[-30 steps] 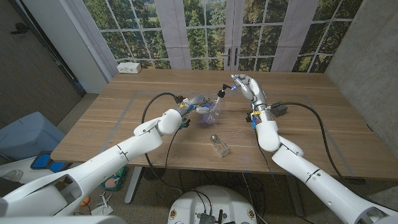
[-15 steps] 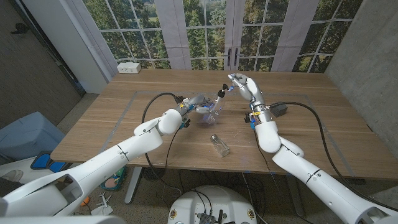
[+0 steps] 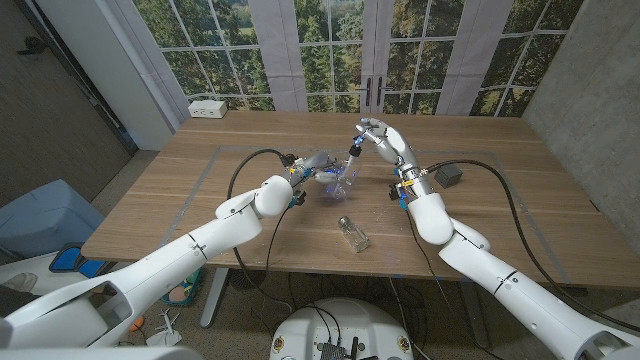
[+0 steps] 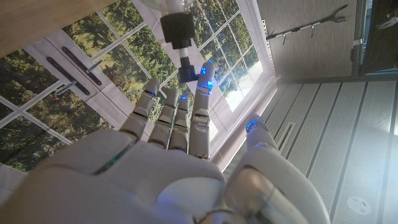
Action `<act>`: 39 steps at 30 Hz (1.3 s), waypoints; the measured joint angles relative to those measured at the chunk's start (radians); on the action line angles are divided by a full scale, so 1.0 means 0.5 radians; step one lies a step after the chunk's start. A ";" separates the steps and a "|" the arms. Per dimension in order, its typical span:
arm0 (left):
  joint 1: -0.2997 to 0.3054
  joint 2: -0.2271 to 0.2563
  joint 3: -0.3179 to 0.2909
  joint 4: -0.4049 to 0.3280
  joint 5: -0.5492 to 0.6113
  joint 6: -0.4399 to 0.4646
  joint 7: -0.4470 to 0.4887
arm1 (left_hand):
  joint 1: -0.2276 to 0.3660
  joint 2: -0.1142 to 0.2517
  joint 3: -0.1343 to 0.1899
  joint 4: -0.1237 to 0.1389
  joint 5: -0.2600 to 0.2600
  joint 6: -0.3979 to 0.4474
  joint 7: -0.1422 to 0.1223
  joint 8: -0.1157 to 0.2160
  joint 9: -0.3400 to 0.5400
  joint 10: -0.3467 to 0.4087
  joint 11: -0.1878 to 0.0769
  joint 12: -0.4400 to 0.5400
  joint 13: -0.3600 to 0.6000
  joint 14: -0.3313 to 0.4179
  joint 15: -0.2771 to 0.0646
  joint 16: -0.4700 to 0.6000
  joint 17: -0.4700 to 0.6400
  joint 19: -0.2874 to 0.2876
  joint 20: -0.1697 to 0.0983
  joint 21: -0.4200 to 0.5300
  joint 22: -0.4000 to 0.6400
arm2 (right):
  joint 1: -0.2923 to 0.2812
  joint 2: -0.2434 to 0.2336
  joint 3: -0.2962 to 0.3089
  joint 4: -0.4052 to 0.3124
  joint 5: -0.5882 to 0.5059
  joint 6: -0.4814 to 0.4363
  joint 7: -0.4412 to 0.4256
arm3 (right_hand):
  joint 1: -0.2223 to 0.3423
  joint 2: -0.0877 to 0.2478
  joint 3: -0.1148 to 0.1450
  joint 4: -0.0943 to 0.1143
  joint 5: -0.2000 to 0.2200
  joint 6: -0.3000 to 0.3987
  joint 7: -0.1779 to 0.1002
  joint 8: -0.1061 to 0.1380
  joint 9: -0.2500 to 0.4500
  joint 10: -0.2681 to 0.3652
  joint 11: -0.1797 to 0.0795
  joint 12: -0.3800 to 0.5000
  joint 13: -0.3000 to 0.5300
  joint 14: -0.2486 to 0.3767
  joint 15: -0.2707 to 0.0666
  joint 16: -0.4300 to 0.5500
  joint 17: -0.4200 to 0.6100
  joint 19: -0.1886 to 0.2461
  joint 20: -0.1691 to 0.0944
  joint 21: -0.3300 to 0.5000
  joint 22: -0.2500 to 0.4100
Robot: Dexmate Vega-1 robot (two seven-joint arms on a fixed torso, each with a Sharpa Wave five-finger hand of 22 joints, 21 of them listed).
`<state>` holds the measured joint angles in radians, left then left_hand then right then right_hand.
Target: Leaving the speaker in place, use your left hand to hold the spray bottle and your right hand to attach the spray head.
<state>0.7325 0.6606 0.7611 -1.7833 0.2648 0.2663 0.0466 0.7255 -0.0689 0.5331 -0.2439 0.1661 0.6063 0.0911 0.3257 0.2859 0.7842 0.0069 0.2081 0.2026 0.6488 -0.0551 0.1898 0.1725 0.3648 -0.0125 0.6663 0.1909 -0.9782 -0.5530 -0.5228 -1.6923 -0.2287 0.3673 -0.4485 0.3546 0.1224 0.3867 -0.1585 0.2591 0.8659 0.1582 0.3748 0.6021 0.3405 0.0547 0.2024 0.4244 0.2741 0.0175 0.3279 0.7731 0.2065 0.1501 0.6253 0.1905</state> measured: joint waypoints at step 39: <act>0.020 -0.004 -0.013 0.001 -0.012 -0.003 0.034 | 0.001 -0.001 -0.006 0.006 0.002 0.000 0.000 0.000 0.000 0.000 -0.001 0.006 0.000 0.000 0.000 0.000 0.000 0.000 0.000 0.015 -0.010 | 0.020 0.033 0.034 -0.003 0.000 0.078 0.044 | 0.126 -0.073 0.045 -0.022 -0.023 -1.096 -0.498 -0.409 -0.448 -0.146 -0.070 -0.004 -0.107 -0.019 0.001 -0.030 -0.036 0.023 -0.007 -0.031 0.000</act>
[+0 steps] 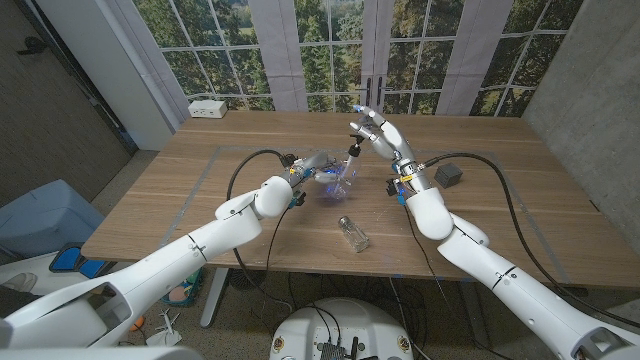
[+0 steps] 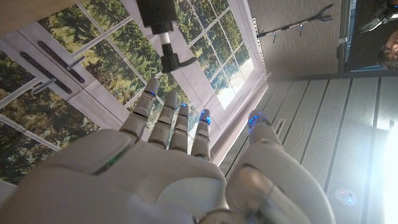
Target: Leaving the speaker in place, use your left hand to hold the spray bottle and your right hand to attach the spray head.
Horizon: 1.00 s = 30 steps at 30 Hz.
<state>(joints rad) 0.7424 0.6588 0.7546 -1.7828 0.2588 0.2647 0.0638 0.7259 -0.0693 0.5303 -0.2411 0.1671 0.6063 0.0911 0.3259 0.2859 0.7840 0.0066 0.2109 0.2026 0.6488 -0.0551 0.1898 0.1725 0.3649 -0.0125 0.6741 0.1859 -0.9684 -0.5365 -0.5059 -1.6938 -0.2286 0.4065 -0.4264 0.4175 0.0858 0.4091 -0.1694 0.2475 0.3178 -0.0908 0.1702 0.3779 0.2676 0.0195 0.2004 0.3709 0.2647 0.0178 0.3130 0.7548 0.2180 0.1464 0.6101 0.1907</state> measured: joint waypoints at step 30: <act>0.209 -0.130 -0.130 0.223 -0.089 -0.385 0.501 | -0.022 0.022 -0.001 0.000 0.008 0.000 0.000 -0.042 -0.001 -0.071 -0.071 -0.031 0.001 -0.016 -0.008 -0.010 0.004 -0.040 0.018 0.000 0.001 | 0.009 0.066 0.065 0.113 0.452 0.022 0.183 | 0.000 0.000 -0.004 0.008 -0.015 0.046 0.067 0.023 -0.088 -0.022 0.022 0.000 -0.019 -0.008 0.008 0.000 -0.010 0.000 0.000 -0.015 0.000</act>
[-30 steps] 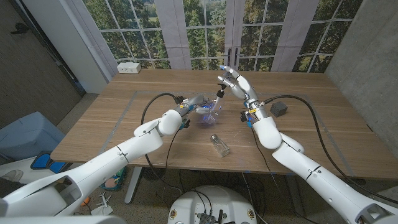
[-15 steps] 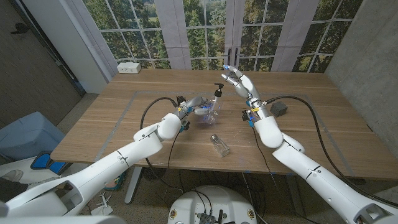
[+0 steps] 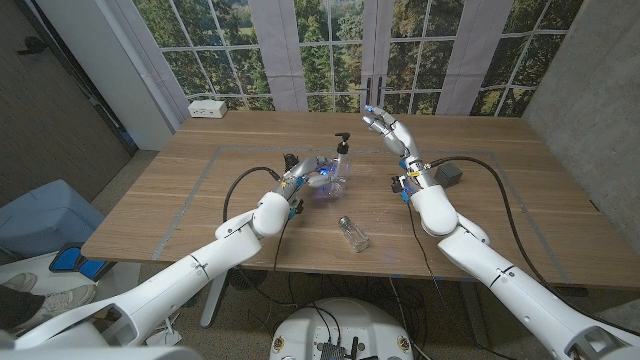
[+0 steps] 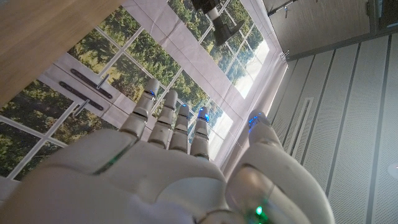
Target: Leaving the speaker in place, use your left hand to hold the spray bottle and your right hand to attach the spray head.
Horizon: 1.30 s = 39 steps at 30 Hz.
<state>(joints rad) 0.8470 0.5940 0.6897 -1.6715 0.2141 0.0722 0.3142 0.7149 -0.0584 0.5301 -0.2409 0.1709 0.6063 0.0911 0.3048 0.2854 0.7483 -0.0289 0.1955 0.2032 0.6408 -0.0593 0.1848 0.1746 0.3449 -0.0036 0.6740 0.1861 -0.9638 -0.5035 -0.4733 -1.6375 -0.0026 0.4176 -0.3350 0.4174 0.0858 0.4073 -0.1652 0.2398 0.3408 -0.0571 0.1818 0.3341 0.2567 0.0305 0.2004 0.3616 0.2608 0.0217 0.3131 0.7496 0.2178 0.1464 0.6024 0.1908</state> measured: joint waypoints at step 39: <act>-0.062 0.059 0.030 0.041 -0.105 0.080 -0.250 | -0.047 0.047 -0.208 0.171 0.007 -0.149 -0.210 -0.240 -0.115 -0.523 -0.118 -0.042 -0.026 -0.495 0.030 -0.007 0.004 -0.308 0.099 -0.122 -0.010 | 0.095 0.053 -0.008 0.145 0.307 -0.093 0.122 | -0.058 0.016 -0.017 0.033 -0.015 -0.007 0.036 0.000 -0.084 -0.024 0.010 0.000 -0.019 -0.011 0.011 -0.017 0.001 -0.029 0.029 -0.014 0.000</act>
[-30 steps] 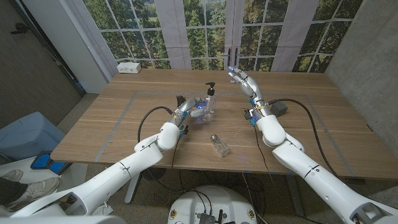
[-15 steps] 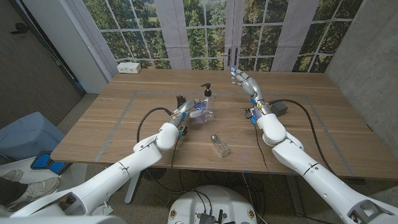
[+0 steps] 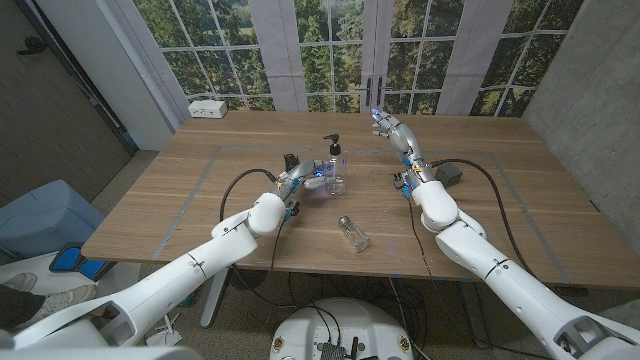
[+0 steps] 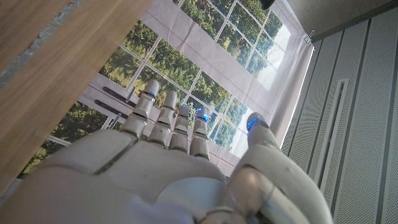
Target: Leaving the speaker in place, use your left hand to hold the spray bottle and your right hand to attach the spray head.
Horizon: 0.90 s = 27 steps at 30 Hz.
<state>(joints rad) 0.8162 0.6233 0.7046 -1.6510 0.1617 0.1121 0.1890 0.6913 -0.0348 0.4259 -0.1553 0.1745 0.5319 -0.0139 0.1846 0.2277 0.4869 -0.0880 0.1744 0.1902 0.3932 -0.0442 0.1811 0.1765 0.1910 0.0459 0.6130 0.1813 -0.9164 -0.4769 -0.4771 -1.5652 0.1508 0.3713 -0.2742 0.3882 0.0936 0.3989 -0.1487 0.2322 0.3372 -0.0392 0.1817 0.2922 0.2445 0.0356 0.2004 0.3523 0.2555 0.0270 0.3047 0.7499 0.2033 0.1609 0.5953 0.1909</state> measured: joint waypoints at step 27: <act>-0.051 0.074 0.026 -0.042 -0.072 0.046 -0.220 | -0.395 -0.083 -0.266 0.047 -0.002 -1.407 -0.045 -0.023 -0.084 -1.314 0.291 0.000 0.000 -1.028 0.235 -0.008 0.015 -0.724 0.229 -0.523 0.026 | 0.014 -0.004 -0.009 0.015 -0.004 0.004 -0.007 | -0.011 0.011 0.000 0.000 0.000 -0.014 0.014 0.000 -0.054 0.000 0.000 0.000 -0.014 0.000 0.000 0.000 0.000 0.000 0.000 -0.008 0.000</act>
<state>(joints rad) 0.7910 0.6605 0.7176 -1.6721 0.1255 0.1353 0.0792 0.4937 -0.0763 0.2931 -0.1319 0.1737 -0.1716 -0.0364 0.1732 0.1858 -0.1703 0.0574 0.1743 0.1903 -0.1207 0.0732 0.1771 0.1842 -0.1708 0.1606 0.3515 0.1944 -0.9094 -0.4790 -0.4818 -1.5576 0.1490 0.3732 -0.2776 0.3829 0.0990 0.3989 -0.1488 0.2322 0.3301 -0.0321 0.1817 0.2651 0.2445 0.0356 0.2004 0.3451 0.2555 0.0270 0.3048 0.7500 0.2033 0.1608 0.5916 0.1909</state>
